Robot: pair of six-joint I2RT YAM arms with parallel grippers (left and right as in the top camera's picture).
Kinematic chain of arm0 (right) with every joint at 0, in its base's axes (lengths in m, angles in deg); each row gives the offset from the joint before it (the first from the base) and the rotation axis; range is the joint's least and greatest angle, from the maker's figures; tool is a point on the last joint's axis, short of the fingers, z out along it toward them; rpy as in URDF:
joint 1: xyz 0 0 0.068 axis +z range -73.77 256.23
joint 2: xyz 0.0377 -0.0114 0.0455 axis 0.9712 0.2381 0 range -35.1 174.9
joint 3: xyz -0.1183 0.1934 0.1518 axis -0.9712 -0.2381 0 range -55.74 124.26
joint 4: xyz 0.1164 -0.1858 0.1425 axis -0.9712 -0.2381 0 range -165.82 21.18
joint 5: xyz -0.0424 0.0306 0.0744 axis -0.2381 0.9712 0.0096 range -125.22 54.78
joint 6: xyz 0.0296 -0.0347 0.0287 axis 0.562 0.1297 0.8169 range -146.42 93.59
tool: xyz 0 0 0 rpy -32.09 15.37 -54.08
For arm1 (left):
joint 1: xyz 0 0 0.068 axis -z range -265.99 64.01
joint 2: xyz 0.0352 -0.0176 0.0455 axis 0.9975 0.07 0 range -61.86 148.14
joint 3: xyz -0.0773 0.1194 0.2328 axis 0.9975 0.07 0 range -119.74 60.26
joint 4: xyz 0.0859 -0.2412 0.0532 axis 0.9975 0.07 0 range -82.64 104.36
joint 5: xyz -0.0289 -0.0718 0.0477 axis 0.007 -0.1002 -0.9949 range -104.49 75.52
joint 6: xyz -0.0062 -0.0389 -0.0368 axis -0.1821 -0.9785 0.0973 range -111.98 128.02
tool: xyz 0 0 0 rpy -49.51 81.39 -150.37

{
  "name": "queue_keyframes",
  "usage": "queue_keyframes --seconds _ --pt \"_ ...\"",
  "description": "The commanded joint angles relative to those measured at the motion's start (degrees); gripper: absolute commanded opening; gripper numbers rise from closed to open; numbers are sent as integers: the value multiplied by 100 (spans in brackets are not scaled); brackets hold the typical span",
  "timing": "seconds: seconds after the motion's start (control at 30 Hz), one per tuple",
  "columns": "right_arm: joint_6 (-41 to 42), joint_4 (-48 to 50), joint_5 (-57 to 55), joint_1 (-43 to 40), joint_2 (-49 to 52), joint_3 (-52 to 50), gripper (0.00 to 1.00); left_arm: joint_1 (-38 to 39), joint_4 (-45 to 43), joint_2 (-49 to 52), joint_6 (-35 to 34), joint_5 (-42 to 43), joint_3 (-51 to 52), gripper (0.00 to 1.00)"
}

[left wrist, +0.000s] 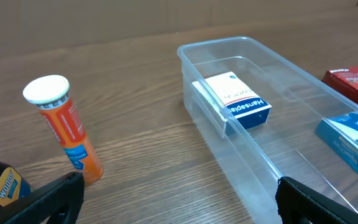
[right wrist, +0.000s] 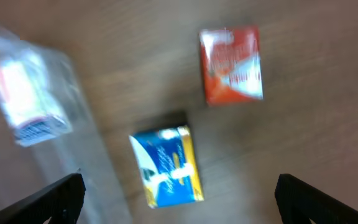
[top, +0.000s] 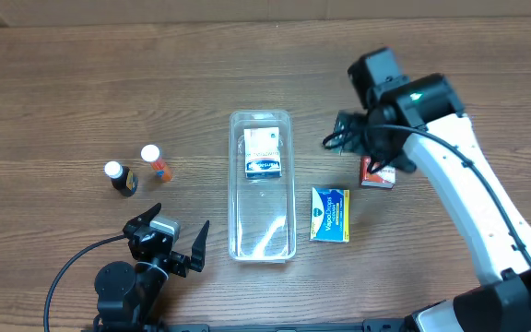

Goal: Pack container
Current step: 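Move the right gripper to the blue-yellow box and grasp it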

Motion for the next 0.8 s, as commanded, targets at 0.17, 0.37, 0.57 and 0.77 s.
queue_keyframes --seconds 0.17,0.37,0.57,0.77 --pt "-691 1510 1558 415 79 -2356 100 -37 -39 -42 111 61 28 100" --pt "-525 2269 1587 732 81 -3171 100 -37 -39 -42 111 61 28 100" --pt "-240 2734 1329 649 168 -3670 100 -37 -39 -42 111 61 28 100" --pt "-245 2793 1244 573 286 -3526 81 -37 -39 -42 111 61 28 100"
